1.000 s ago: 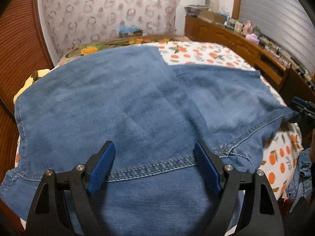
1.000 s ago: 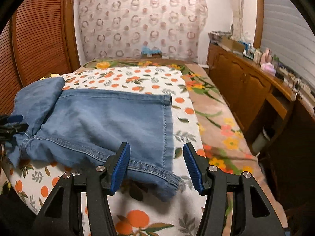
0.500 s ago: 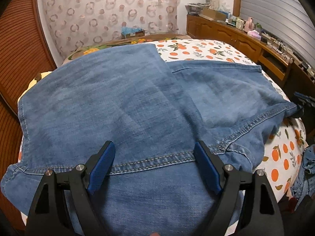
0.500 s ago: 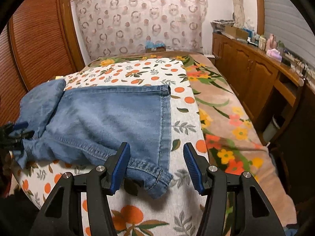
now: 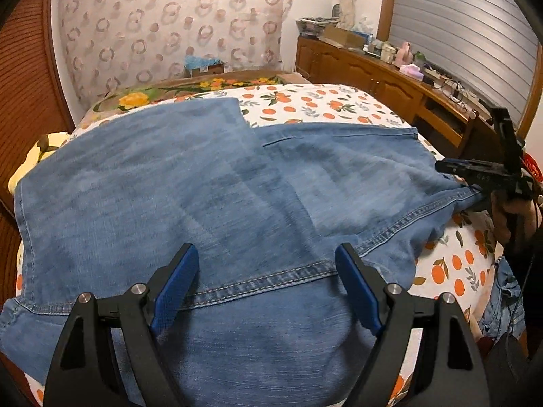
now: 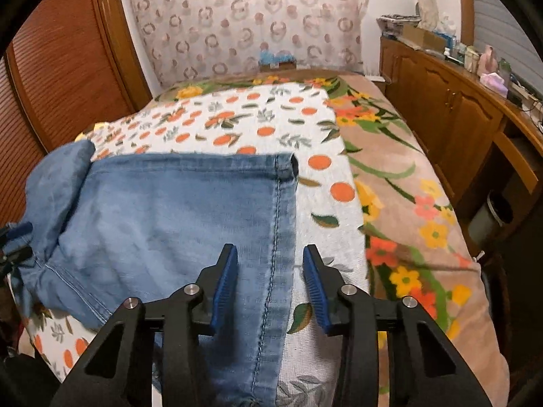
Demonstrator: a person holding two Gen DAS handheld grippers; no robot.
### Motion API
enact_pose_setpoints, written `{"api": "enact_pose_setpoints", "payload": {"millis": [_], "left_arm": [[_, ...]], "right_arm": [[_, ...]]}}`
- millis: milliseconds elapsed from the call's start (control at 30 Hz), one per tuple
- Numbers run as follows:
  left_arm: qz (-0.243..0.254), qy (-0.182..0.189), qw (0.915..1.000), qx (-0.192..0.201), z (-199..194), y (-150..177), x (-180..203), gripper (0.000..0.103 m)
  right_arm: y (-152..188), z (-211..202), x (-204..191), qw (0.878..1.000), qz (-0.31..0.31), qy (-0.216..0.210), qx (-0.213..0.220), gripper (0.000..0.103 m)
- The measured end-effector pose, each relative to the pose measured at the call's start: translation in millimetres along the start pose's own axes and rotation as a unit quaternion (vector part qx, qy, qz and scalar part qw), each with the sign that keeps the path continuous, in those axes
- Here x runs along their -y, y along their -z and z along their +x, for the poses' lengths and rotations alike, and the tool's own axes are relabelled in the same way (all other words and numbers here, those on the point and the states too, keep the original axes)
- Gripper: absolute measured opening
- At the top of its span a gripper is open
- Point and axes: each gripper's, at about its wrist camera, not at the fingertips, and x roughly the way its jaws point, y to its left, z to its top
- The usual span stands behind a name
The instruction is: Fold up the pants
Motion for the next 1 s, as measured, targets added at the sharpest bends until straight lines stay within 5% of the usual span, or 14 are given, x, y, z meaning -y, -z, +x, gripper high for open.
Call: {"api": "enact_pose_setpoints", "payload": {"millis": [133, 300, 400, 733, 1000], "left_arm": [[0.005, 0.003, 1.0000, 0.000, 0.5, 1.0, 1.9, 0.084], [0.009, 0.005, 0.9999, -0.001, 2.6, 5.1, 2.1, 0.084], [0.006, 0.006, 1.0000, 0.001, 1.4, 4.8, 0.6, 0.084], [-0.009, -0.011, 0.9992, 0.036, -24.1, -2.3, -18.8, 0.083], [-0.026, -0.025, 0.9973, 0.064, -50.5, -5.4, -42.6, 0.083]], "right_arm": [[3.1, -3.7, -5.8, 1.000, -0.016, 0.000, 0.002, 0.038], [2.5, -2.2, -11.4, 0.999, -0.035, -0.011, -0.002, 0.012], [0.7, -0.8, -10.5, 0.999, -0.037, -0.024, -0.008, 0.008], [-19.8, -47.6, -49.4, 0.993, -0.062, -0.081, 0.060, 0.006], [-58.6, -107.9, -117.9, 0.972, -0.128, -0.144, 0.133, 0.006]]}}
